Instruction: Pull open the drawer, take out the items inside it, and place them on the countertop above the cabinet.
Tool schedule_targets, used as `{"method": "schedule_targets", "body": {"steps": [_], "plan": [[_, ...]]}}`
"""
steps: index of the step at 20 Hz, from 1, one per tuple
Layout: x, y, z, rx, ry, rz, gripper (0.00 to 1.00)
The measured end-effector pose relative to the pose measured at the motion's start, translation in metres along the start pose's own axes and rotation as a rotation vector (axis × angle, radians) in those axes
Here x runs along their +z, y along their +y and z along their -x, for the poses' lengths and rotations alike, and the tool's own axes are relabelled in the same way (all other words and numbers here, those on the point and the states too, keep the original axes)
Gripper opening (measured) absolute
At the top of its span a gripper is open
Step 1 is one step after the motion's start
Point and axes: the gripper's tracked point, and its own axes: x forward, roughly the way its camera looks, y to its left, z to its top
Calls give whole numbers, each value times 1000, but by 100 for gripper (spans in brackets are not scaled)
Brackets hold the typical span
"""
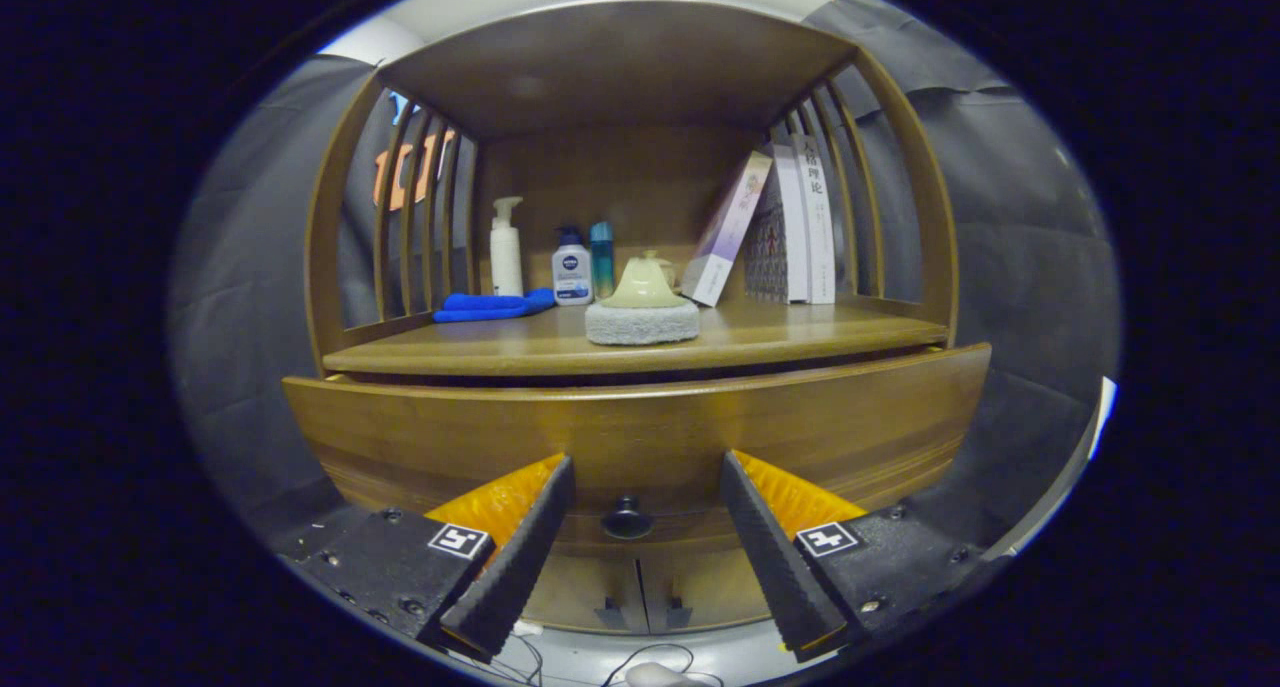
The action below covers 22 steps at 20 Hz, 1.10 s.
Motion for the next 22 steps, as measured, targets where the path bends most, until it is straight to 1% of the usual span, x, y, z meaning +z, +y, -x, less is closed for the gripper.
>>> {"method": "schedule_targets", "body": {"steps": [4,7,9,11,14,19,22], "plan": [[2,1,-23,-8,-16,15,97],[1,1,-20,-12,-30,38,97],[-1,-2,-20,-26,-4,35,98],[7,-6,-13,-37,-10,31,97],[33,-4,9,-25,-36,38,97],[103,-3,73,1,-127,37,97],[127,-6,114,15,-128,30,98]]}}
